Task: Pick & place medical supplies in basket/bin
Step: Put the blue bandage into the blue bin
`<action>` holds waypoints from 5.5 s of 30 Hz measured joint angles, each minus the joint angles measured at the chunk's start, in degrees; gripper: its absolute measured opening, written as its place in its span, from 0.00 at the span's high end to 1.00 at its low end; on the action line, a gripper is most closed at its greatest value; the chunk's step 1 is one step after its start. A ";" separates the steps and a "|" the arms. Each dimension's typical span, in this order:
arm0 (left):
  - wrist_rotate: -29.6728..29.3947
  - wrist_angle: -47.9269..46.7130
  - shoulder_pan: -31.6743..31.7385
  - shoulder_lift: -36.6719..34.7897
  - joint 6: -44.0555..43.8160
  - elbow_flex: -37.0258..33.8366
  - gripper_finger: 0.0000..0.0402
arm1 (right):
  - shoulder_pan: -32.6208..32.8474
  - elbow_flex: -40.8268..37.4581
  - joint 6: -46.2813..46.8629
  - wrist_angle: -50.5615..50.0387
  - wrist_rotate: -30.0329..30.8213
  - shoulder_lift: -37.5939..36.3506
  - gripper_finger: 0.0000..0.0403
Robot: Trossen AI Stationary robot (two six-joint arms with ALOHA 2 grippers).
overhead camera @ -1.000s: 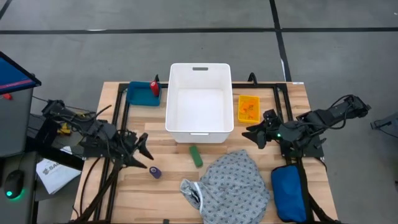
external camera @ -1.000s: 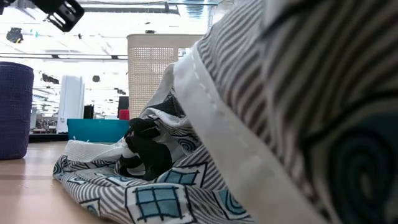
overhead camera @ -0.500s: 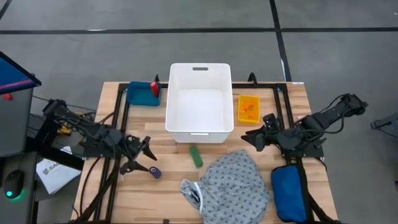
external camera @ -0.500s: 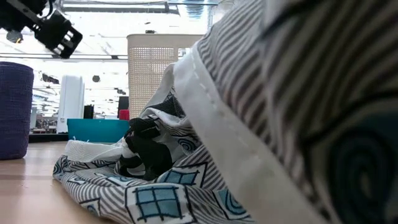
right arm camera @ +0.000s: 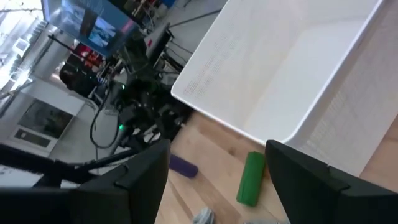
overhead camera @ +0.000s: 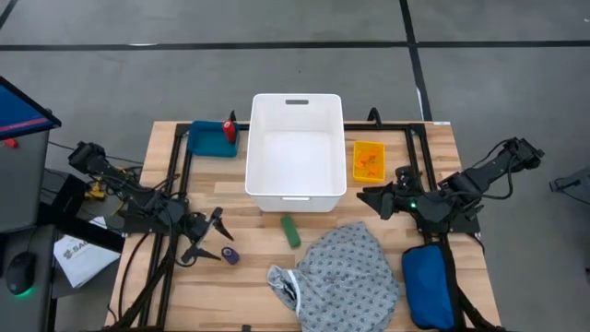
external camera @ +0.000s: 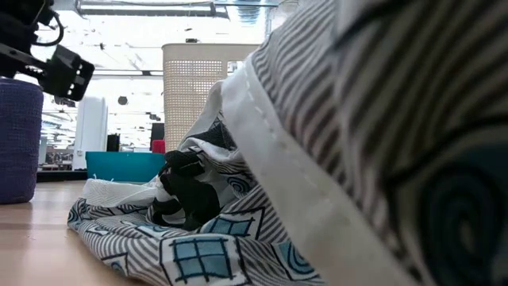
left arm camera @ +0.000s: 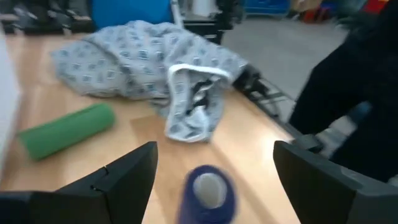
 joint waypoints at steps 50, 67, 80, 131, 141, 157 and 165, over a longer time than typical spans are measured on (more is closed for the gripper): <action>-0.07 11.07 -0.67 13.30 -4.36 -3.97 0.45 | -0.07 0.00 -0.04 0.37 0.68 0.00 0.35; -2.91 13.88 -0.66 13.27 -4.35 -3.97 0.61 | -0.07 0.00 -0.05 0.37 0.66 0.00 0.35; -5.91 21.41 -0.65 13.27 -5.38 -1.74 0.63 | -0.07 0.00 -1.33 0.69 0.46 0.02 0.35; -51.23 1.60 64.36 27.88 -3.69 32.30 0.63 | -0.07 0.04 -13.69 3.39 -1.02 -1.18 0.35; -48.04 -9.62 72.23 30.48 -15.07 32.29 0.66 | -0.21 0.02 -13.57 3.39 -1.04 -1.18 0.35; -45.68 -12.34 78.12 42.44 -25.50 32.29 0.66 | -0.22 0.02 -13.56 3.40 -1.02 -1.18 0.35; -45.60 -6.79 78.23 49.60 -28.87 32.32 0.66 | -0.17 0.02 -13.53 3.39 -1.04 -1.18 0.35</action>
